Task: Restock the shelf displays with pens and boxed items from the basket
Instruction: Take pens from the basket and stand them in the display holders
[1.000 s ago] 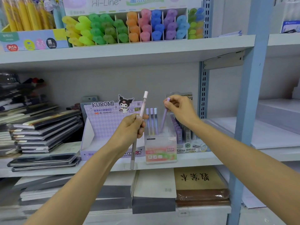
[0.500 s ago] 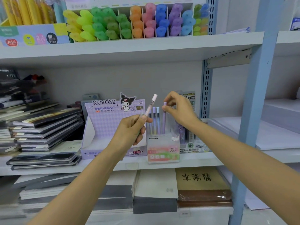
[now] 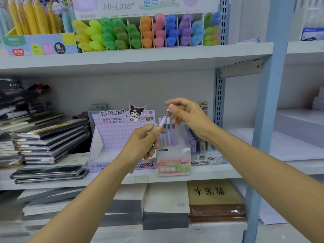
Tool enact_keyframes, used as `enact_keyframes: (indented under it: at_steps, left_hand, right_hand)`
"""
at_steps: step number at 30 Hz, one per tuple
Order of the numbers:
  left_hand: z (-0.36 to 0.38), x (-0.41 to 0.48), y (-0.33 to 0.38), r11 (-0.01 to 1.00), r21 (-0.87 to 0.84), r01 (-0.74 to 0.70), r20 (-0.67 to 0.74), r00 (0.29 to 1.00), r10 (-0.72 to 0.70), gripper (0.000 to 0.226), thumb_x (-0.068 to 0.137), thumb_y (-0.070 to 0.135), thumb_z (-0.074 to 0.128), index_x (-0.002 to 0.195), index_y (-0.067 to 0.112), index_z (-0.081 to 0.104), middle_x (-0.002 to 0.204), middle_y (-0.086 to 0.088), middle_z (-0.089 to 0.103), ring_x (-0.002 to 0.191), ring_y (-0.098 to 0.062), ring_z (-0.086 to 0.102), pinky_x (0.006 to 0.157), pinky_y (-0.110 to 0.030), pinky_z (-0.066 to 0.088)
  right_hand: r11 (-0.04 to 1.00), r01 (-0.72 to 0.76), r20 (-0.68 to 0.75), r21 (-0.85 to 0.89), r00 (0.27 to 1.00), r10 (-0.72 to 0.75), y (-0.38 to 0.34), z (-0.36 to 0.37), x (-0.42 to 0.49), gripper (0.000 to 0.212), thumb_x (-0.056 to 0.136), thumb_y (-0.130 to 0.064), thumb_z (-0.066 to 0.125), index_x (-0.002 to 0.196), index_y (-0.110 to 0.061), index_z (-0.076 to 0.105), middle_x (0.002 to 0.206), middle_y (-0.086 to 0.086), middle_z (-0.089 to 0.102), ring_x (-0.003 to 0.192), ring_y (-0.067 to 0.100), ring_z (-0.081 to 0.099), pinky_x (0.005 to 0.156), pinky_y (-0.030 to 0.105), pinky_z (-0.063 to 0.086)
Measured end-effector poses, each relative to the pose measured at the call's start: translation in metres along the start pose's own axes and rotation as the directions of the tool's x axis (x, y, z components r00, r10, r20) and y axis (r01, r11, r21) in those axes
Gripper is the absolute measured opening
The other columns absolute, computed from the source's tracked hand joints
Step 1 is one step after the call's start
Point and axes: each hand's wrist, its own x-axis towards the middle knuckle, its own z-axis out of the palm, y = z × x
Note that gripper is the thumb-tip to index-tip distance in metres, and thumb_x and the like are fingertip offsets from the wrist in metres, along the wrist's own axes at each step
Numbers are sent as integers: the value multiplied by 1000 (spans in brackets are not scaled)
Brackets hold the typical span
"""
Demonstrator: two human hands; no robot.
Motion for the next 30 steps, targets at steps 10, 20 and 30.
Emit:
enact_keyframes:
  at_steps: [10,20,30]
  left_hand:
    - [-9,-2,5,994,-90,62,-184,980,-78,13,94,23,62,91,12,66,68,2,62,43,-8,43,39,-15,31]
    - [-7,-5,5,989,-127,75,10,997,-75,25,105,23,39,115,17,62,66,-3,63,54,-15,58,53,-24,50]
    - [-7,-1,-9,982,-169,86,-35,995,-93,26,104,19,40,106,10,64,62,5,48,48,-9,39,44,-18,33]
  right_hand:
    - [994,4,-186,111,982,17,-4,-22,-6,9,93,-6,60,101,-5,65,84,7,71,73,13,67,70,24,54]
    - [932,39,-308,-360,938,-158,5,-39,-1,11,92,-4,62,100,-2,68,88,16,69,80,21,69,77,22,57]
    - [773,47,-134,-633,976,-170,34,-22,9,10,93,-11,63,95,-7,72,86,6,71,80,15,64,77,21,49]
